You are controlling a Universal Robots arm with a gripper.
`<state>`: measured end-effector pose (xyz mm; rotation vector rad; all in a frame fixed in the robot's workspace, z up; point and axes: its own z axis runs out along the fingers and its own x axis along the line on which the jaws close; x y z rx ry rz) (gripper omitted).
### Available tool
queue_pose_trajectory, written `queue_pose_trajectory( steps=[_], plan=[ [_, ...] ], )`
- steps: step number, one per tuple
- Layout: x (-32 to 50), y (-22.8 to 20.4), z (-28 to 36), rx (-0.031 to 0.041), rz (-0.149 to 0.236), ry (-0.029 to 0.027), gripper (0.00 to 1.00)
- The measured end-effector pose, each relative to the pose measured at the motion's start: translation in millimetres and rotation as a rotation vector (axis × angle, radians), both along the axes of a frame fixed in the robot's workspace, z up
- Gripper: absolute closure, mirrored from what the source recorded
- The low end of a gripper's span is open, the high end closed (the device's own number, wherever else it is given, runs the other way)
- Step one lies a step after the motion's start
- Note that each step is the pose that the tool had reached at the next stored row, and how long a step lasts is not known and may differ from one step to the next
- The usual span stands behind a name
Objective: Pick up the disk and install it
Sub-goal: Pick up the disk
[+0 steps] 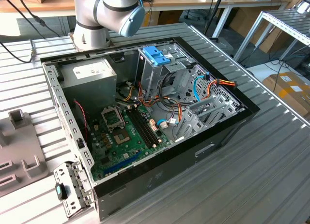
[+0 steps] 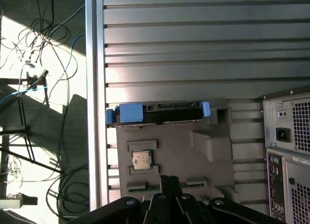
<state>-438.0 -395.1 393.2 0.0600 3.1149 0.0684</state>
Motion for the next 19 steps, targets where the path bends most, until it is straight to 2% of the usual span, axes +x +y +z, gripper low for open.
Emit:
queue_pose_trajectory(
  steps=[19],
  plan=[
    [0.0,0.0,0.0,0.0000,0.044,0.0000,0.89]
  ],
)
